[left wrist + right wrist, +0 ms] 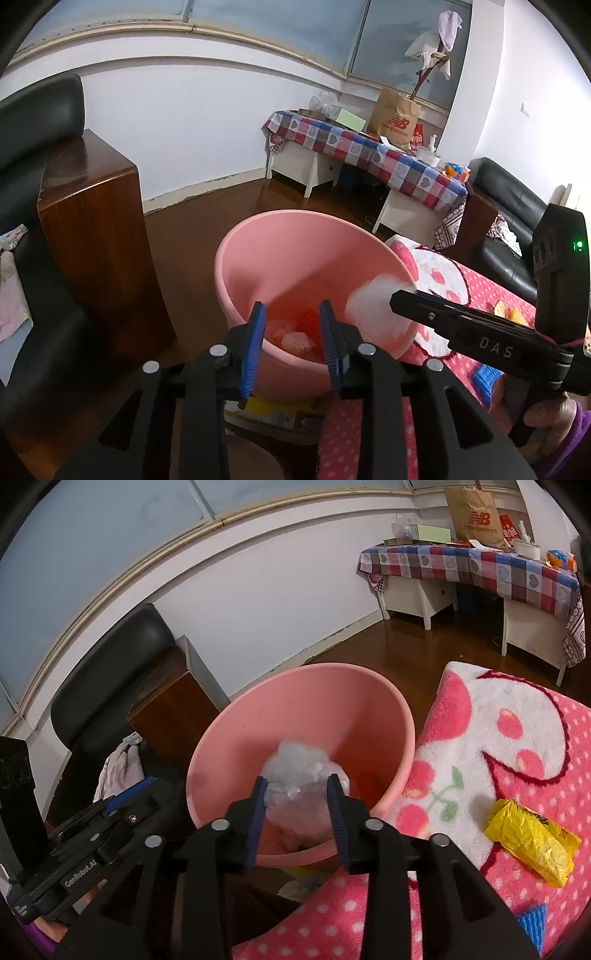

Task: Collect trash
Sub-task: 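Carry the foil and plastic bag over the pink bin and open both tools, then move both tools back over the table toward the blue mesh net and foil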

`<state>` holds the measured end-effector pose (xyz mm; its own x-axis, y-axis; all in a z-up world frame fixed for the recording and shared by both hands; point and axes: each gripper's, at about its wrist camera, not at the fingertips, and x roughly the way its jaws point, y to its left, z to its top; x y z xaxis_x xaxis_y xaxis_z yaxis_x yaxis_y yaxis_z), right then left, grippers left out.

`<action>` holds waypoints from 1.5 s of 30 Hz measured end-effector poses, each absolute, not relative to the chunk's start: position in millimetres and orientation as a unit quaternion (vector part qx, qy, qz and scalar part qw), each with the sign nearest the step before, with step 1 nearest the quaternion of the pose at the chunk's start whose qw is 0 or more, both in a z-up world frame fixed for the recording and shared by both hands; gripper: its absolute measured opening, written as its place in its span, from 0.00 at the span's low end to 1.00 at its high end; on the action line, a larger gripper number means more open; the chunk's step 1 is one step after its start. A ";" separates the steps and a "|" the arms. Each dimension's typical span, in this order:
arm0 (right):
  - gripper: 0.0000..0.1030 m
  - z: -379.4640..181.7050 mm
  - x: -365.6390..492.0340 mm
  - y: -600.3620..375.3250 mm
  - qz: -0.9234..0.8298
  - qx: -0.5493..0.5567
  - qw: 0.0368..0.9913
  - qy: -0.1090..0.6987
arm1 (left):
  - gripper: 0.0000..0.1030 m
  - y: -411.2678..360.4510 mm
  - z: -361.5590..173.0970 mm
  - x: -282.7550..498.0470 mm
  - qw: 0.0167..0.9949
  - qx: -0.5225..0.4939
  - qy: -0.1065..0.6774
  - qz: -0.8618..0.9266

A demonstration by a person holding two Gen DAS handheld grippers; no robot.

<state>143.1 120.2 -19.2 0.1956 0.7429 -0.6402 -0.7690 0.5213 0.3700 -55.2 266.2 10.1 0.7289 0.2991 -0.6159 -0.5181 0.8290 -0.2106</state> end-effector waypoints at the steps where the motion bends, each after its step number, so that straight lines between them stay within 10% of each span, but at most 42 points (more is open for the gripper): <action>1: 0.36 -19.1 143.0 120.0 0.489 -0.016 0.773 0.404 | 0.29 265.5 10.7 -55.3 0.911 -0.187 0.292 0.224; 45: 0.39 -27.9 108.0 -156.0 0.278 0.059 0.878 0.385 | 0.42 106.8 5.3 -5.4 0.913 -0.157 0.373 0.044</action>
